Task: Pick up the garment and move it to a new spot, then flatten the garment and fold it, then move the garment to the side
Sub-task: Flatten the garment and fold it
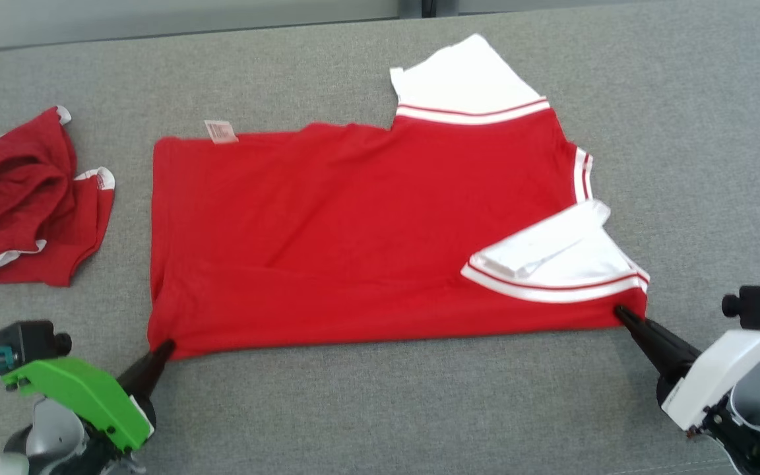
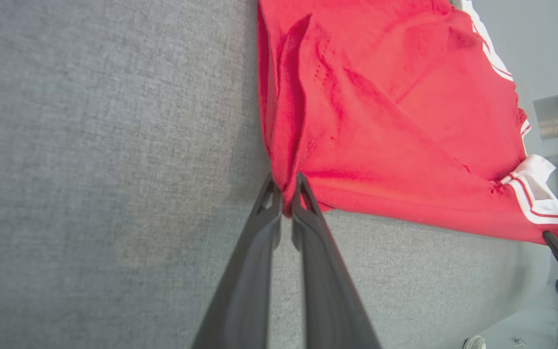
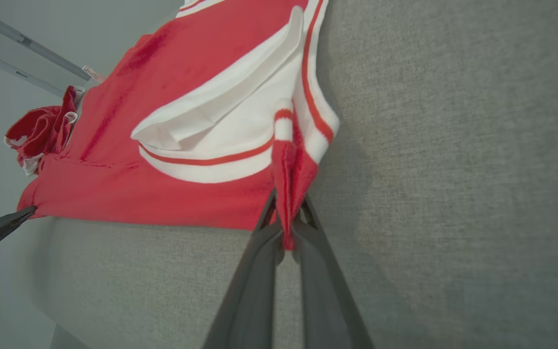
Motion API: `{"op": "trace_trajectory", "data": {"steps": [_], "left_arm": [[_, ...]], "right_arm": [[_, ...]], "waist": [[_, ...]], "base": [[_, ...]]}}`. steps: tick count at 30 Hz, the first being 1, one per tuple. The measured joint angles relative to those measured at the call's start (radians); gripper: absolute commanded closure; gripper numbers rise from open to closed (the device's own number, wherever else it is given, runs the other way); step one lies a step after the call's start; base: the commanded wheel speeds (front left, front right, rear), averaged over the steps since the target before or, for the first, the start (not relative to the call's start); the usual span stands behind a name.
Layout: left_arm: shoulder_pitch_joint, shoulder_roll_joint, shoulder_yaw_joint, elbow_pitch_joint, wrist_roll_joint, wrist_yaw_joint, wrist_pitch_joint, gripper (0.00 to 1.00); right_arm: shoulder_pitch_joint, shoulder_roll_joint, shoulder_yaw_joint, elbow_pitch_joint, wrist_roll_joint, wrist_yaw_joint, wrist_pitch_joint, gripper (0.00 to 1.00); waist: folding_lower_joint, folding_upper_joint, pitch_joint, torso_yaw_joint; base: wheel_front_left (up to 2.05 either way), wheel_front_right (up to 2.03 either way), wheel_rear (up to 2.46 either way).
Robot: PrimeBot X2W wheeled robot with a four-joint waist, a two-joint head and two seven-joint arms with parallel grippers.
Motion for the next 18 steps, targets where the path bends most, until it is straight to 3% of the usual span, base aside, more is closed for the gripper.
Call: {"op": "trace_trajectory", "data": {"steps": [8, 17, 18], "left_arm": [[0.184, -0.024, 0.009, -0.101, -0.045, 0.027, 0.016, 1.00], [0.205, -0.033, -0.011, -0.157, -0.051, 0.039, 0.024, 1.00], [0.208, -0.033, -0.014, -0.163, -0.051, 0.039, 0.025, 1.00]], "right_arm": [[0.176, -0.059, -0.043, -0.059, 0.047, -0.024, 0.019, 1.00], [0.186, -0.061, -0.029, -0.100, 0.037, -0.033, 0.028, 1.00], [0.186, -0.063, -0.025, -0.106, 0.034, -0.033, 0.032, 0.96]], "waist": [[0.0000, 0.0000, -0.051, -0.022], [0.0000, 0.0000, -0.012, -0.021], [0.0000, 0.0000, -0.008, -0.020]], "base": [[0.00, 0.00, 0.00], [0.00, 0.00, 0.00], [0.00, 0.00, 0.00]]}}
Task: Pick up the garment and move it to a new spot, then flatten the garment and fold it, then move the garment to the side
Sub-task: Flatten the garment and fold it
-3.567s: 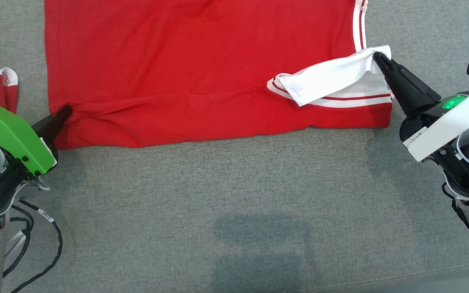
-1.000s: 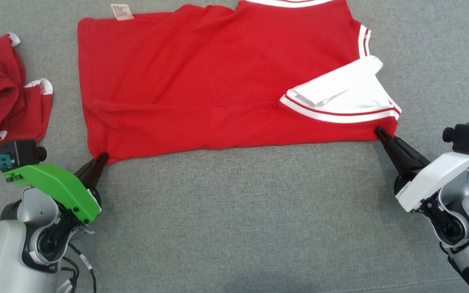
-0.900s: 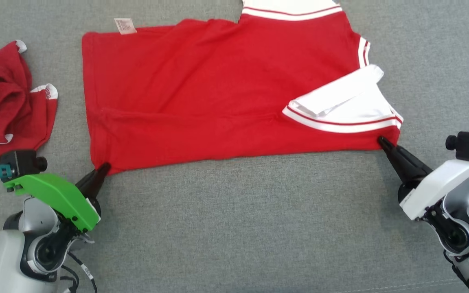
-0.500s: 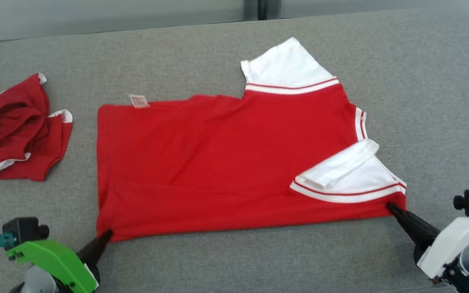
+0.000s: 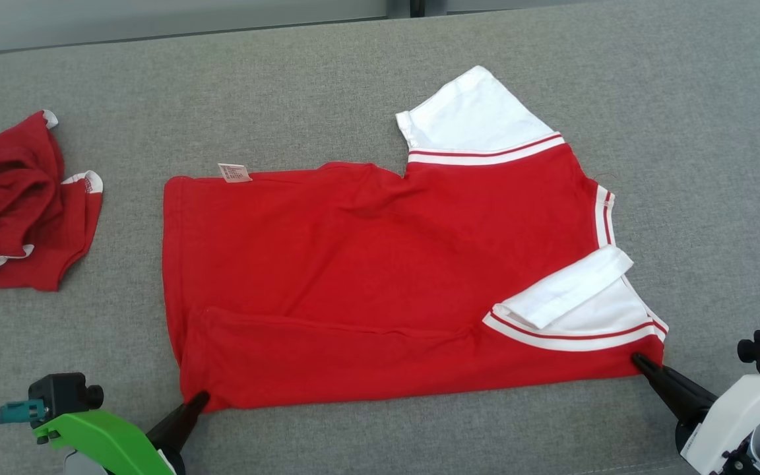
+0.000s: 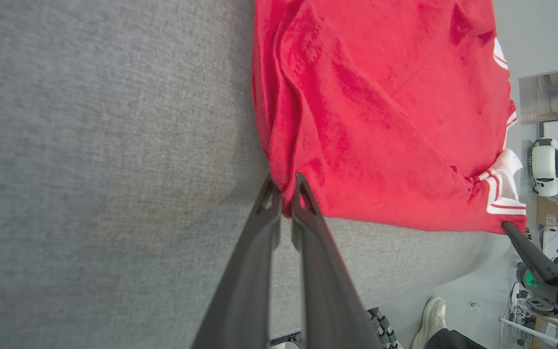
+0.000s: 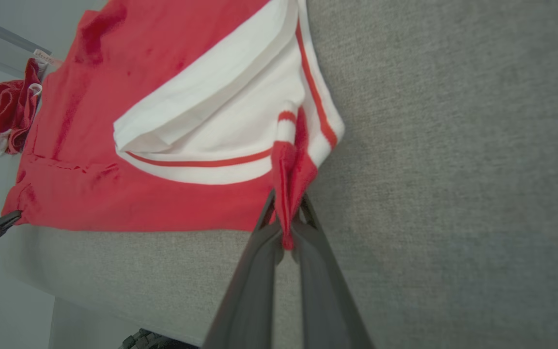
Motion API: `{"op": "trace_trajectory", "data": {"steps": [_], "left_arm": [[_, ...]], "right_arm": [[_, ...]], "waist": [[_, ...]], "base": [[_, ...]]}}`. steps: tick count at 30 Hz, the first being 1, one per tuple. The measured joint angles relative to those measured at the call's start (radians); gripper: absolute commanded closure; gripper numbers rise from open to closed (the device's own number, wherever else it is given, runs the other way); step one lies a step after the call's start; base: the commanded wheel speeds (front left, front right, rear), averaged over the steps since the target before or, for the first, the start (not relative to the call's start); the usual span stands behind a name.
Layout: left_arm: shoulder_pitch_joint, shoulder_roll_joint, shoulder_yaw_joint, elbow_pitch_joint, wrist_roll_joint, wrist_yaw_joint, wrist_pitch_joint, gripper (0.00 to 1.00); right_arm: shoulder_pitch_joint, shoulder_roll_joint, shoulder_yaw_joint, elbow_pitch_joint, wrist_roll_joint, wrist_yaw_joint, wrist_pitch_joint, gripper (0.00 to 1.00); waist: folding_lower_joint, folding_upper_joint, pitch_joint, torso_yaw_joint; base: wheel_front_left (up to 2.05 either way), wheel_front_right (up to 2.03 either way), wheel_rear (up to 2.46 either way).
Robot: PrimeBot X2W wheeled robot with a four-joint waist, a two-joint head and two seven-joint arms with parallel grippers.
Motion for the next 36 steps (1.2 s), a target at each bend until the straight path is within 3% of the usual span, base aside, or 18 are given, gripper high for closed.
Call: {"op": "trace_trajectory", "data": {"steps": [1, 2, 3, 6, 14, 20, 28, 36], "left_arm": [[0.006, 0.000, -0.001, -0.006, 0.000, 0.001, 0.000, 0.95], [0.012, 0.000, 0.000, -0.011, 0.002, 0.005, 0.000, 0.85], [0.017, 0.003, 0.001, -0.016, 0.008, 0.005, 0.000, 0.68], [0.034, 0.018, 0.007, -0.033, 0.033, 0.013, -0.001, 0.00], [0.021, 0.107, 0.056, -0.136, 0.117, 0.023, -0.014, 0.00], [-0.162, 0.155, 0.054, -0.203, 0.171, 0.031, -0.001, 0.00], [-0.439, 0.139, -0.001, -0.114, 0.193, 0.044, 0.045, 0.00], [-0.612, 0.112, -0.046, 0.074, 0.237, 0.048, 0.056, 0.00]], "right_arm": [[0.000, -0.002, 0.002, -0.005, -0.002, 0.000, 0.000, 0.68], [-0.001, -0.004, 0.002, -0.008, -0.010, -0.001, -0.001, 0.00], [-0.001, -0.009, 0.001, -0.011, -0.020, -0.006, -0.001, 0.00], [-0.002, -0.033, -0.015, -0.023, -0.034, -0.014, -0.006, 0.00], [-0.033, -0.098, -0.096, -0.111, -0.021, -0.031, -0.003, 0.00], [-0.224, -0.161, -0.156, -0.178, -0.067, -0.049, 0.008, 0.00], [-0.503, -0.144, -0.133, -0.200, -0.106, -0.082, 0.068, 0.00], [-0.655, -0.100, -0.056, -0.151, -0.159, -0.082, 0.107, 0.00]], "waist": [[0.0000, 0.0000, 0.004, 0.000], [0.0000, 0.0000, 0.007, 0.001], [0.0000, 0.0000, 0.009, 0.002], [0.0000, 0.0000, 0.018, 0.004], [0.0000, 0.0000, 0.055, 0.016], [0.0000, 0.0000, 0.110, 0.025], [0.0001, 0.0000, 0.210, 0.041], [0.0002, 0.0000, 0.326, 0.060]], "base": [[0.00, 0.00, 0.00], [0.00, 0.00, 0.00], [0.00, 0.00, 0.00], [0.00, 0.00, 0.00], [0.00, 0.00, 0.00], [0.00, 0.00, 0.00], [0.00, 0.00, 0.00], [0.00, 0.00, 0.00]]}}
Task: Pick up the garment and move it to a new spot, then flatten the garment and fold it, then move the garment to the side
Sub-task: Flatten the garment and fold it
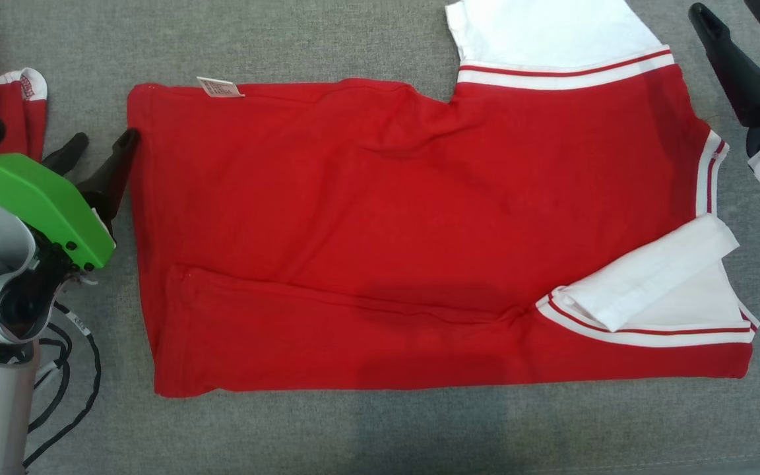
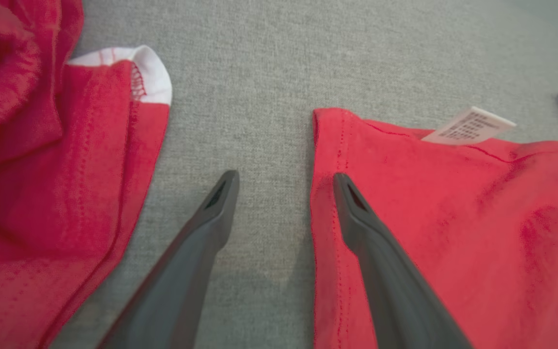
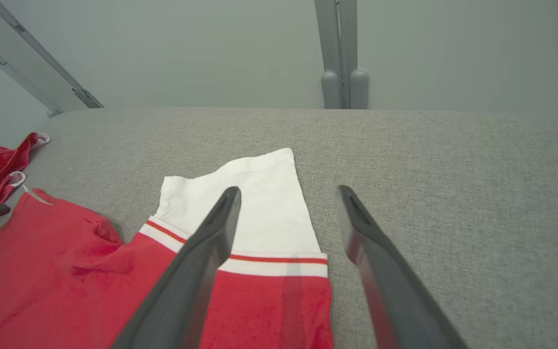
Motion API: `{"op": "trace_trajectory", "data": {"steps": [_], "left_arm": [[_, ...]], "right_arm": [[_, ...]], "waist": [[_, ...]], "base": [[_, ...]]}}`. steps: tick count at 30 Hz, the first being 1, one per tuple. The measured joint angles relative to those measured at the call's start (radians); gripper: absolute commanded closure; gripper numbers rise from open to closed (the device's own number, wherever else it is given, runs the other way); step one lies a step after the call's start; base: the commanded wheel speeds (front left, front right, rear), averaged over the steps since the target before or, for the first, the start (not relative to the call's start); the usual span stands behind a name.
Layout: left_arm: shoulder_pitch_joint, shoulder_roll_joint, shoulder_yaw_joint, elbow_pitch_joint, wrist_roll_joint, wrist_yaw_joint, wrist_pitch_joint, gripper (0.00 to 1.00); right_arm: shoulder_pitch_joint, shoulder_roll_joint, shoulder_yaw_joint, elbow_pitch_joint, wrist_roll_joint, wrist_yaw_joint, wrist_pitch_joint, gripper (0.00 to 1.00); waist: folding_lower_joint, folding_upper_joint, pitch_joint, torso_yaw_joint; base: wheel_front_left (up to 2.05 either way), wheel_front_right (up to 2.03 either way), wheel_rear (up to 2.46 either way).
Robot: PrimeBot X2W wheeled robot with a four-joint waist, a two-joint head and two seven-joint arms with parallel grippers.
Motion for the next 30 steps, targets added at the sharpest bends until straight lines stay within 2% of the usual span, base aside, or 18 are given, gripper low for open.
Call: {"op": "trace_trajectory", "data": {"steps": [4, 7, 12, 14, 17, 18, 22, 29, 30], "left_arm": [[-0.049, -0.016, -0.006, 0.053, 0.001, -0.005, -0.014, 0.00], [-0.085, -0.050, -0.002, 0.096, -0.018, -0.011, -0.031, 0.00], [-0.103, -0.062, -0.009, 0.129, -0.038, -0.037, -0.030, 0.11], [-0.111, -0.066, -0.016, 0.138, -0.045, -0.053, -0.027, 0.20], [-0.129, -0.090, -0.038, 0.161, -0.076, -0.083, -0.019, 0.25], [-0.133, -0.095, -0.046, 0.163, -0.080, -0.094, -0.012, 0.31], [-0.143, -0.108, -0.065, 0.187, -0.080, -0.106, -0.004, 0.40], [-0.166, -0.109, -0.065, 0.232, -0.070, -0.114, -0.012, 0.34], [-0.169, -0.109, -0.066, 0.235, -0.069, -0.116, -0.016, 0.38]], "right_arm": [[-0.016, 0.016, 0.017, 0.047, -0.015, 0.003, 0.005, 0.00], [-0.029, 0.020, 0.025, 0.090, -0.033, 0.008, 0.006, 0.00], [-0.040, 0.026, 0.035, 0.119, -0.043, 0.008, 0.006, 0.00], [-0.052, 0.031, 0.039, 0.136, -0.043, 0.009, 0.006, 0.00], [-0.060, 0.040, 0.046, 0.162, -0.048, 0.012, 0.006, 0.00], [-0.063, 0.042, 0.048, 0.170, -0.050, 0.012, 0.006, 0.00], [-0.074, 0.047, 0.058, 0.190, -0.051, 0.020, 0.006, 0.00], [-0.102, 0.070, 0.088, 0.214, -0.062, 0.035, 0.007, 0.00], [-0.107, 0.070, 0.092, 0.218, -0.063, 0.035, 0.007, 0.00]], "waist": [[0.0000, 0.0000, 0.032, 0.003], [0.0000, 0.0000, 0.038, 0.003], [-0.0001, 0.0000, 0.030, -0.001], [-0.0001, 0.0000, 0.027, -0.001], [-0.0001, 0.0000, 0.020, 0.002], [-0.0001, 0.0000, 0.018, 0.004], [-0.0002, 0.0000, 0.009, 0.013], [-0.0001, 0.0000, 0.006, 0.020], [-0.0002, 0.0000, 0.006, 0.020]], "base": [[0.00, 0.00, 0.00], [0.00, 0.00, 0.00], [0.00, 0.00, 0.00], [0.00, 0.00, 0.00], [0.00, 0.00, 0.00], [0.00, 0.00, 0.00], [0.00, 0.00, 0.00], [0.00, 0.00, 0.00], [0.00, 0.00, 0.00]]}}
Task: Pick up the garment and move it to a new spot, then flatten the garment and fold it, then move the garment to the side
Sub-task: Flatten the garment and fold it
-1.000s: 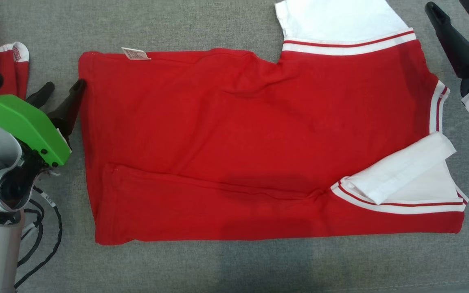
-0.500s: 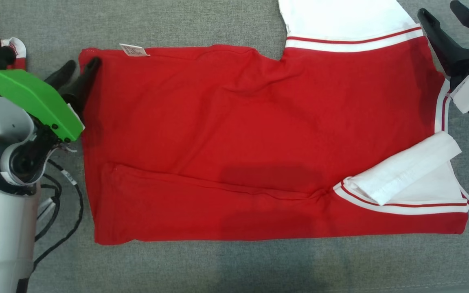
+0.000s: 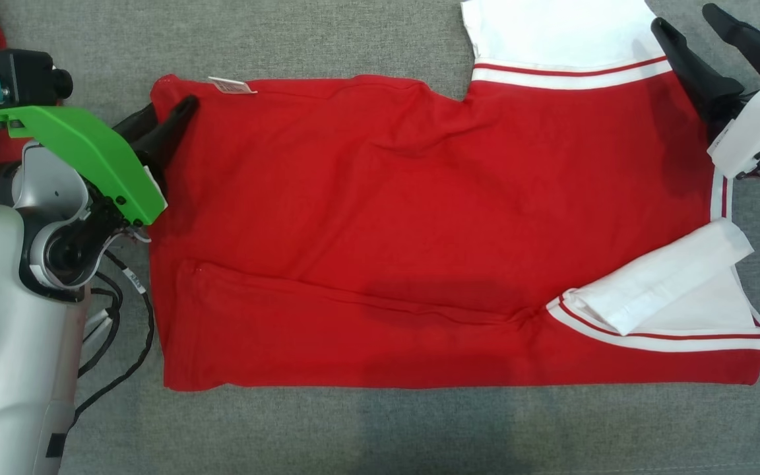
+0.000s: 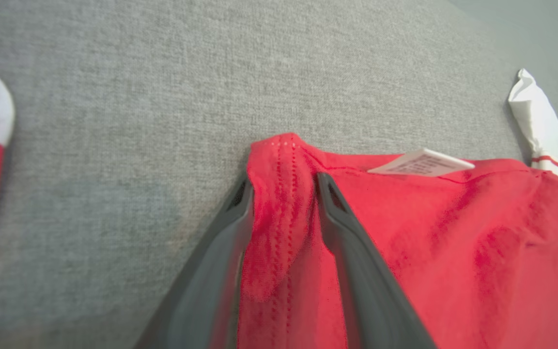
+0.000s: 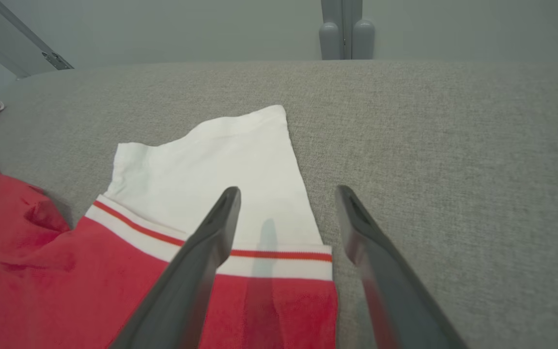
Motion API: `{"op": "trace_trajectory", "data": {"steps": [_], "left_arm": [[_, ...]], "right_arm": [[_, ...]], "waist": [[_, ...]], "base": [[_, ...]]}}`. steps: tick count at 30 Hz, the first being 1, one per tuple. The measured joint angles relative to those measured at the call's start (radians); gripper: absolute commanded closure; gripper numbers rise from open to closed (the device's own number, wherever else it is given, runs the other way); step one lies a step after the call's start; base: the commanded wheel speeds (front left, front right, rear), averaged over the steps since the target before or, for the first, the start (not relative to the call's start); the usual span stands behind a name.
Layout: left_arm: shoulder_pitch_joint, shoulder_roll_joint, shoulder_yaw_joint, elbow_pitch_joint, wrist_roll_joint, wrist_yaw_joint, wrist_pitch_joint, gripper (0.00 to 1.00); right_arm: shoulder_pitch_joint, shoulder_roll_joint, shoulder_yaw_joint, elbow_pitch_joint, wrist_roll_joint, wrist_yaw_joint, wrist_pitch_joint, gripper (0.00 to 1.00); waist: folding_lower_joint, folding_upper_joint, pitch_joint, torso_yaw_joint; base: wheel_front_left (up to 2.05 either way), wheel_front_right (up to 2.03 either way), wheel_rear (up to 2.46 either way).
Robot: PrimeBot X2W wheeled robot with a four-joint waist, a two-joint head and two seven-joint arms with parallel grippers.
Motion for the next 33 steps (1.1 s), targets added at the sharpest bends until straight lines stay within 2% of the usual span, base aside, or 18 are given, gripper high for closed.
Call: {"op": "trace_trajectory", "data": {"steps": [1, 2, 3, 10, 16, 20, 33], "left_arm": [[-0.007, -0.003, -0.002, 0.005, 0.002, -0.002, -0.005, 0.58], [-0.016, -0.006, -0.005, 0.012, 0.003, -0.005, -0.008, 0.85], [-0.023, -0.008, -0.008, 0.018, 0.008, -0.010, -0.015, 1.00], [-0.046, -0.026, -0.035, 0.042, 0.017, -0.034, -0.033, 1.00], [-0.065, -0.057, -0.056, 0.055, 0.020, -0.048, -0.046, 1.00], [-0.075, -0.076, -0.073, 0.065, 0.023, -0.057, -0.059, 1.00], [-0.091, -0.083, -0.082, 0.081, 0.023, -0.077, -0.077, 1.00]], "right_arm": [[-0.003, -0.001, -0.001, 0.003, -0.002, 0.000, 0.000, 0.00], [-0.006, -0.002, -0.002, 0.006, -0.004, 0.000, 0.000, 0.00], [-0.011, -0.003, -0.002, 0.011, -0.007, 0.000, 0.000, 0.00], [-0.106, 0.007, 0.015, 0.049, -0.040, -0.003, 0.034, 0.00], [-0.174, 0.009, 0.028, 0.118, -0.057, -0.028, 0.094, 0.00], [-0.198, 0.016, 0.039, 0.163, -0.058, -0.030, 0.118, 0.00], [-0.279, 0.058, 0.055, 0.258, -0.067, -0.045, 0.153, 0.00]], "waist": [[0.0000, 0.0000, 0.001, 0.002], [0.0000, 0.0000, 0.002, 0.004], [0.0000, 0.0000, 0.003, 0.007], [0.0000, 0.0000, 0.011, 0.034], [0.0000, 0.0000, 0.019, 0.070], [0.0000, 0.0000, 0.025, 0.098], [0.0000, 0.0000, 0.047, 0.141]], "base": [[0.00, 0.00, 0.00], [0.00, 0.00, 0.00], [0.00, 0.00, 0.00], [0.00, 0.00, 0.00], [0.00, 0.00, 0.00], [0.00, 0.00, 0.00], [0.00, 0.00, 0.00]]}}
